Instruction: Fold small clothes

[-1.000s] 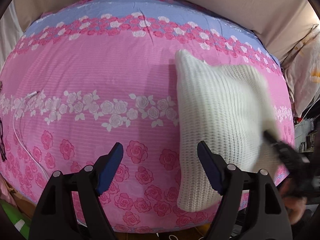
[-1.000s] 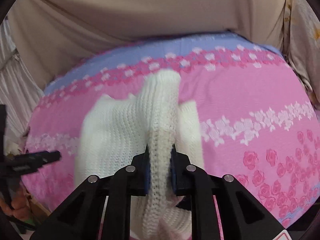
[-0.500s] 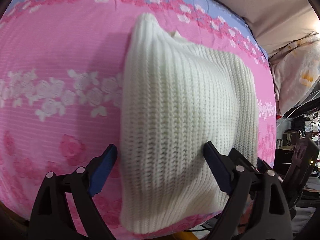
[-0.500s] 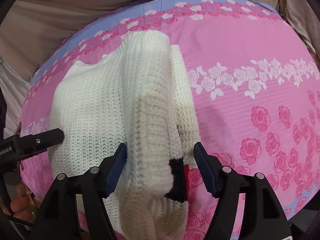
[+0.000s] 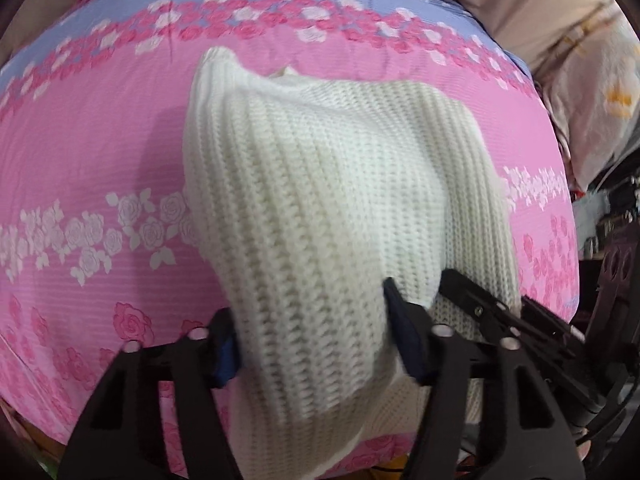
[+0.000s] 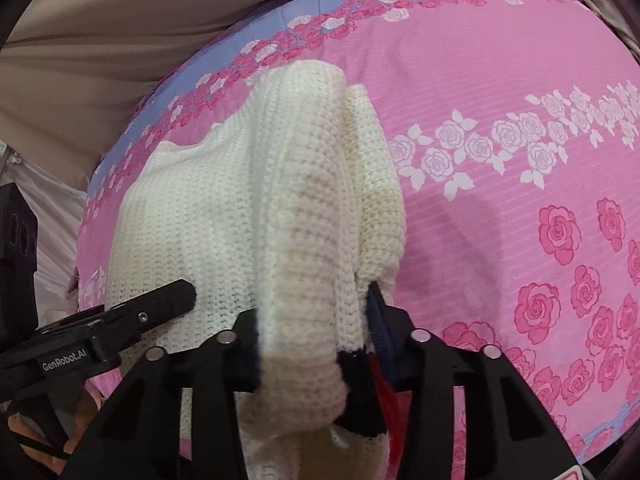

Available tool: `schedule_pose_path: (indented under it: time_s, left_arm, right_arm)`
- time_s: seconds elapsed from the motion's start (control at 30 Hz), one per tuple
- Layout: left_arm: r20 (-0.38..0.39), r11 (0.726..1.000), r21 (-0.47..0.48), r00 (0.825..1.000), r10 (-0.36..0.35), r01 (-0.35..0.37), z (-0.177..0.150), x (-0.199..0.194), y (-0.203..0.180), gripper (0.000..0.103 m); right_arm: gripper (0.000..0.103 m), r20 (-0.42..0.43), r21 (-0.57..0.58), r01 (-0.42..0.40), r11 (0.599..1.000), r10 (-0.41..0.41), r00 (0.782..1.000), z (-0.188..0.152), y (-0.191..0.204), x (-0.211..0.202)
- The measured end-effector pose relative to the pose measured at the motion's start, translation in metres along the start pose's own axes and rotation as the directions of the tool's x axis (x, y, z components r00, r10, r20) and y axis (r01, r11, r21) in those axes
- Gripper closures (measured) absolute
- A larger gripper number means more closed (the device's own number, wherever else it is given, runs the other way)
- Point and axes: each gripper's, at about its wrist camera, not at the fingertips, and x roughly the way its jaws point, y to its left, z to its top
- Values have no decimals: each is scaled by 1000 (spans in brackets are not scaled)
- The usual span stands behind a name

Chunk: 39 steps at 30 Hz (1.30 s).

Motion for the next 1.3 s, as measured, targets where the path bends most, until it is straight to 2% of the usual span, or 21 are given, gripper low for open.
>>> schedule_pose_path:
  time_s: [0.07,0.17,0.23,0.3,0.4,0.5,0.63,0.67,0.73,0.77,0.8,0.87,0.93,1.0,1.03,1.1,1.13,1.17,1.2,1.27,1.3]
  left_arm:
    - [13,1000,10,1000,-23,23,1,-14,-5,58]
    - [54,998,42,997,-50,48,5,-43,-16,60]
    - [83,994,72,993,-87,81,9,-66,-26,60]
    - [115,990,100,988,-108,96,13,-86,-36,60]
    - [136,989,137,988,-70,51,16,-95,-45,60]
    - [82,995,88,995,-47,40,15,-74,-28,60]
    - [40,997,13,996,74,-75,-2,-34,14,63]
    - [23,996,-2,996,90,-90,-6,-27,24,63]
    - [-14,997,-53,999,50,-51,-17,-16,46,57]
    - [-5,996,-93,1000,17,-18,-20,-15,56,50]
    - [9,992,-126,1000,-7,8,-21,-14,63,46]
    - [17,986,-162,999,-46,48,-21,-10,72,34]
    - [14,979,-180,995,-98,99,-19,0,78,24]
    - [9,972,-187,990,-142,141,-17,9,77,23]
    - [7,967,-188,985,-174,172,-16,14,76,21]
    - [-21,961,-186,977,-214,206,-14,24,70,20]
    - [-26,961,-174,974,-225,217,-12,27,66,23]
    - [-28,964,-157,975,-221,214,-11,26,62,33]
    - [-29,966,-146,975,-219,213,-10,22,58,38]
    - [-15,970,-111,976,-217,214,-6,4,50,58]
    - [-7,972,-94,976,-217,215,-3,-5,44,60]
  right_arm:
    - [73,39,6,-30,1000,30,999,2,5,-16]
    - [82,116,-11,-41,999,42,992,7,17,-46]
    - [83,168,-34,-79,996,83,982,11,26,-71]
    - [83,220,-76,-64,995,80,972,15,39,-93]
    - [82,241,-102,-17,995,41,970,26,45,-105]
    - [74,184,-27,1,1000,4,983,23,14,-82]
    - [69,95,46,31,998,-36,995,-6,-19,-33]
    - [63,70,56,36,998,-40,997,-10,-23,-24]
    - [45,50,65,31,997,-34,998,-19,-25,-14]
    - [38,51,60,38,997,-41,998,-23,-23,-13]
    - [35,12,57,76,996,-76,997,-25,-22,-10]
    - [19,-28,41,87,995,-86,996,-27,-21,2]
    - [18,-62,78,59,995,-55,997,-26,-27,15]
    - [16,-81,129,7,992,3,997,-22,-36,24]
    - [15,-72,149,-9,989,20,997,-20,-37,23]
    - [27,-80,148,-31,989,44,996,-17,-36,25]
    - [46,-87,150,-57,987,71,994,-15,-35,25]
    - [56,-84,154,-68,986,82,993,-14,-33,23]
    - [60,-77,145,-64,987,76,994,-12,-29,19]
    - [65,-41,117,-56,992,61,997,-9,-15,5]
    - [66,-13,110,-69,992,71,997,-8,-8,-5]
